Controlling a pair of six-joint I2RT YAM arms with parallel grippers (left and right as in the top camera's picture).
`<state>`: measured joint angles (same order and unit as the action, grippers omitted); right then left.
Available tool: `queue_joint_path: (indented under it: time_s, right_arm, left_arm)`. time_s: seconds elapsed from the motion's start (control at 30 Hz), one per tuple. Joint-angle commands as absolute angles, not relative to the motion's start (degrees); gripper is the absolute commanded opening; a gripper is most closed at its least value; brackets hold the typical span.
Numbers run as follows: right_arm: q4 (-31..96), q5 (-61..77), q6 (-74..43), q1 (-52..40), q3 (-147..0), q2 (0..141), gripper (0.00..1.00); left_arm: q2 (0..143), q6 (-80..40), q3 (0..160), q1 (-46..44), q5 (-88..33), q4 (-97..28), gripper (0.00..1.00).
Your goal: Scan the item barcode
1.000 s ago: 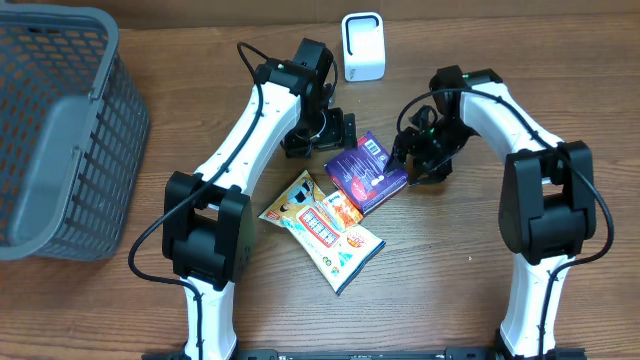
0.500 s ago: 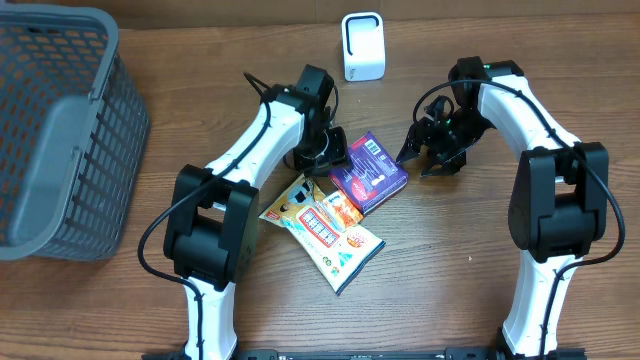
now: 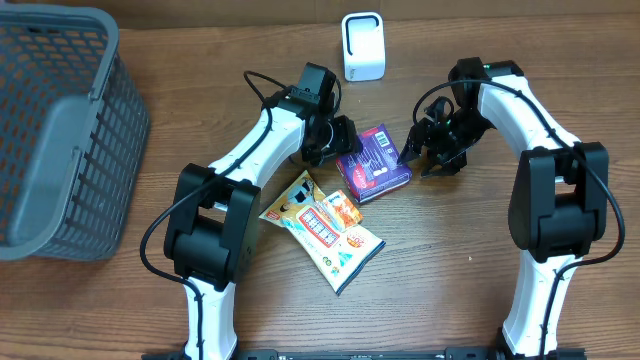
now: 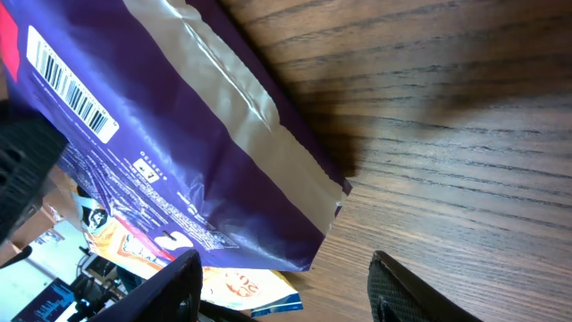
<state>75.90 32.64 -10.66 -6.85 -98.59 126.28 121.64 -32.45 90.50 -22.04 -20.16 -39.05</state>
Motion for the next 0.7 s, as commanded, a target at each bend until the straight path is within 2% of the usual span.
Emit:
queue_joint_path:
  time_s: [0.0, 0.27, 0.33, 0.53, 0.67]
  right_arm:
    - [75.81, 32.97, -10.44, -7.14, -99.72, 125.25, 0.61]
    - [72.82, 32.91, -12.12, -9.39, -99.63, 125.27, 0.60]
    - [70.83, 32.84, -13.61, -10.31, -99.09, 125.27, 0.55]
    - [66.24, 32.91, -17.39, -13.47, -97.38, 125.27, 0.50]
    - [66.65, 33.36, -18.76, -14.85, -97.38, 125.27, 0.50]
  left_arm:
    - [121.60, -29.74, 90.67, -20.84, -19.07, -38.74, 0.61]
    - [121.60, -28.29, 93.30, -17.19, -25.02, -39.09, 0.60]
    - [121.60, -28.32, 93.54, -16.86, -26.70, -38.94, 0.60]
    - [121.60, -28.29, 93.54, -16.84, -27.99, -38.94, 0.62]
    - [121.60, -28.32, 93.54, -16.80, -27.92, -38.89, 0.63]
